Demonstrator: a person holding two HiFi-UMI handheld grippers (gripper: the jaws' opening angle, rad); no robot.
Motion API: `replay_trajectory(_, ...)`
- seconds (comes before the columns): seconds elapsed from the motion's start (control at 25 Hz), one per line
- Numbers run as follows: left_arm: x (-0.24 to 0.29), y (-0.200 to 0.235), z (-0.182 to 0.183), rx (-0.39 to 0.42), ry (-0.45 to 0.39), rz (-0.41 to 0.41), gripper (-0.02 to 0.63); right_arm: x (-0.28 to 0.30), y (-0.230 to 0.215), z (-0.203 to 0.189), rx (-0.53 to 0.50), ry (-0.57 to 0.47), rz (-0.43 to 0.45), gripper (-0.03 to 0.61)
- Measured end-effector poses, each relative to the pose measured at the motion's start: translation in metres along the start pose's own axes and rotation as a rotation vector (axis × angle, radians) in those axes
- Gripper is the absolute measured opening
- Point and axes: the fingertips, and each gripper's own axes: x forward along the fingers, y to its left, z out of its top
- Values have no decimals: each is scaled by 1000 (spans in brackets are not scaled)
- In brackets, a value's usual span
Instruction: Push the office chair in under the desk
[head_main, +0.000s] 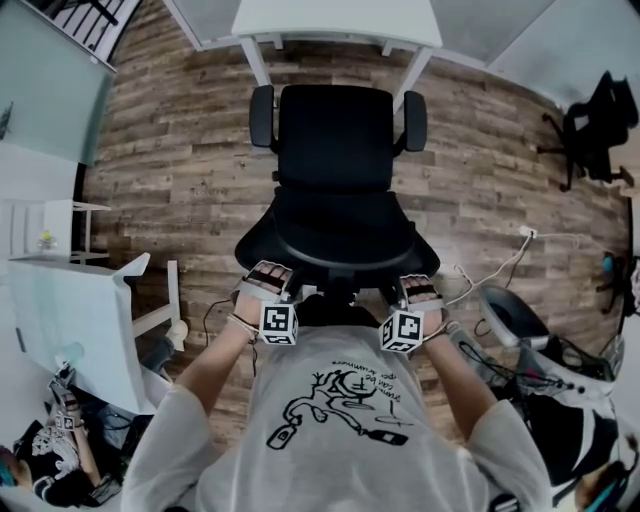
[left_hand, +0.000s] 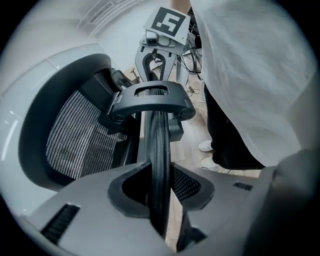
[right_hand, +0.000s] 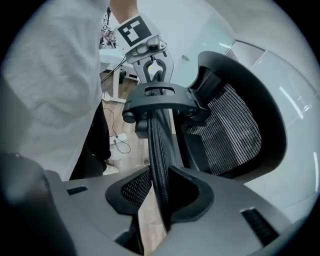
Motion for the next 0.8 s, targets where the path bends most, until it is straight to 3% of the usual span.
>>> replay_trajectory(0.8, 33, 61, -29, -28, 8, 26, 101, 40, -59, 4, 80, -6, -9, 132)
